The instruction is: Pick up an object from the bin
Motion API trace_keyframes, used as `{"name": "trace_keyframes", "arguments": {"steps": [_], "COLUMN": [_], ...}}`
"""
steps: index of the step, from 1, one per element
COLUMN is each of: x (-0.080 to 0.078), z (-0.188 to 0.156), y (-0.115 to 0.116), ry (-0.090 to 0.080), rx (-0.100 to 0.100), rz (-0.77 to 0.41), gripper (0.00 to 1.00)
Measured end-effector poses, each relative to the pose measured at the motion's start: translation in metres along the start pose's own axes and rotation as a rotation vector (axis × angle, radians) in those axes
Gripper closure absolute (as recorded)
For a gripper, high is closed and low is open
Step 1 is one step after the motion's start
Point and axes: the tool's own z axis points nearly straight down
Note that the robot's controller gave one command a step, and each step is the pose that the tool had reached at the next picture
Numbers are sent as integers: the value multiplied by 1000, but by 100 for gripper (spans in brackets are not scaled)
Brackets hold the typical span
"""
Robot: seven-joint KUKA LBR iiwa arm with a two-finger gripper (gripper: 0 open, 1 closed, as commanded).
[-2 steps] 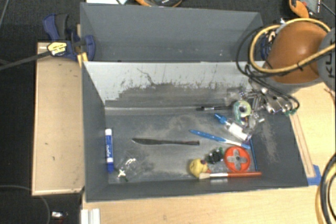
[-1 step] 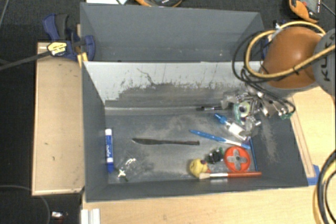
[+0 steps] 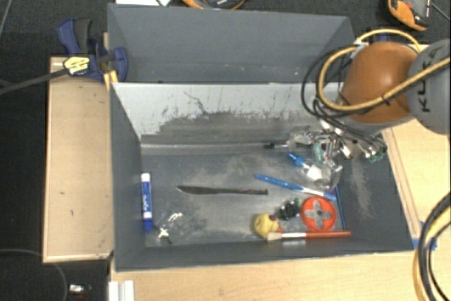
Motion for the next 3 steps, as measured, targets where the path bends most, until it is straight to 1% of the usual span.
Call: {"name": "trace_keyframes", "arguments": {"steps": [1,2,3], "x": [13,13,60], "z": [-9,-9,-13], "y": [-17,-17,-13], "ry": [-5,-5,-5], "rx": [5,5,6], "rz": [20,20,-133], "gripper": [100,100,100]}}
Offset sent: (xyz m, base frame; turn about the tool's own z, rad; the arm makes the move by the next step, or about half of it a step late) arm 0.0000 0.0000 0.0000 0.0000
